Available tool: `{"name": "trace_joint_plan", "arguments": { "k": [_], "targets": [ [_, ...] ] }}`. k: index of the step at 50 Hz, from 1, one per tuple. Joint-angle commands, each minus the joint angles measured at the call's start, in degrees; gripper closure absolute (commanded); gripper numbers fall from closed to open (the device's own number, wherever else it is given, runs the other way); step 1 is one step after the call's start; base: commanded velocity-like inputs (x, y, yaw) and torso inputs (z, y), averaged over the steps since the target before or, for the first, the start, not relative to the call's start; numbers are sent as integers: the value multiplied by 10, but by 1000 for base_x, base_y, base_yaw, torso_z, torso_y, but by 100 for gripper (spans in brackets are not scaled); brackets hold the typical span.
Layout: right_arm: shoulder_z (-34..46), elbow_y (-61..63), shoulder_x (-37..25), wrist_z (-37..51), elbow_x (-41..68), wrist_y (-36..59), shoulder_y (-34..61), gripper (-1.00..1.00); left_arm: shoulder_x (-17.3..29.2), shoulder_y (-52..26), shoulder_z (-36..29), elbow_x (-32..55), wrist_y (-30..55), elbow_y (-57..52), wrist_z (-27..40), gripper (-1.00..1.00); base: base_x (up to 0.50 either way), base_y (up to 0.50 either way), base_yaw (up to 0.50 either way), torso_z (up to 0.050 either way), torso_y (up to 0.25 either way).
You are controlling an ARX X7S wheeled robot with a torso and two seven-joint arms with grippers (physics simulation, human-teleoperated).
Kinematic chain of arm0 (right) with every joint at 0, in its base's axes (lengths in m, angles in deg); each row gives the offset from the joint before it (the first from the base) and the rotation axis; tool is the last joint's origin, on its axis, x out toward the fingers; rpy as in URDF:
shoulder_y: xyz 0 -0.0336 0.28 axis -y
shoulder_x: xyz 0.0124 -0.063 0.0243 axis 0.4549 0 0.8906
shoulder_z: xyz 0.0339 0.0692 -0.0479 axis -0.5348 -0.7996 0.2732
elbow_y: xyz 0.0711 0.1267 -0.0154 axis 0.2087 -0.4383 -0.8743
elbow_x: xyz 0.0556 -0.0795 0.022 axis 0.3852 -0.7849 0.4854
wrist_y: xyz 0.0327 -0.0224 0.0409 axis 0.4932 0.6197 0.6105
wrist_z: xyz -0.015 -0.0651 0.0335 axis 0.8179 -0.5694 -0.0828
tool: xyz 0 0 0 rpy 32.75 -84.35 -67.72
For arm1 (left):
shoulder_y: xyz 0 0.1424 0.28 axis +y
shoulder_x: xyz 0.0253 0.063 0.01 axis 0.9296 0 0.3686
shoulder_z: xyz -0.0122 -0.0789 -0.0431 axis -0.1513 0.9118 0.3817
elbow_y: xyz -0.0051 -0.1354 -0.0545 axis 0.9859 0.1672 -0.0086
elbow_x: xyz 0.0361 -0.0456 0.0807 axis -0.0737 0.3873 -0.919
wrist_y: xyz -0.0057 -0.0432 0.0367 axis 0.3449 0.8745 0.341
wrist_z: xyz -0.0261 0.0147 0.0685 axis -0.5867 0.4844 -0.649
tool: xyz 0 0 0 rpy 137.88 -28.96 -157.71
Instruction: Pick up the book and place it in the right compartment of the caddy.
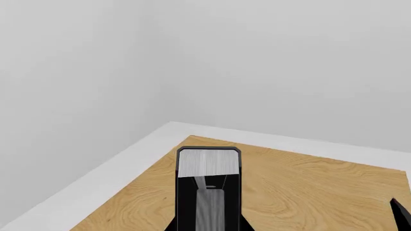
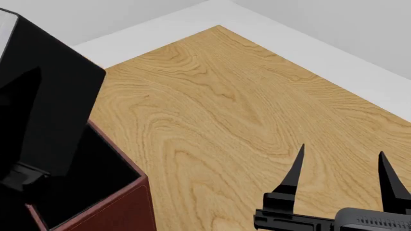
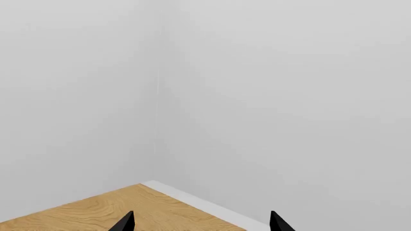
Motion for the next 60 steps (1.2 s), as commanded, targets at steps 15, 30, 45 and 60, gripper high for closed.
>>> {"name": "trace_joint_plan", "arguments": {
  "k": [15,30,45,60],
  "targets": [
    [5,-8,0,2,5,-1,4,-100,-5,-30,-59,-32,54,139,-13,100,0,0,0,1,1],
    [5,-12,-1,5,6,-3,4,-100,-29,-22,-94,-24,60,158,-6,100,0,0,0,0,1],
    [5,-15,-1,8,9,-7,3,-100,-37,-12,-116,-27,51,149,7,100,0,0,0,1,1],
    [3,-18,-1,8,16,-10,2,-100,-50,1,-135,-36,31,142,11,100,0,0,0,0,1]
  ]
}}
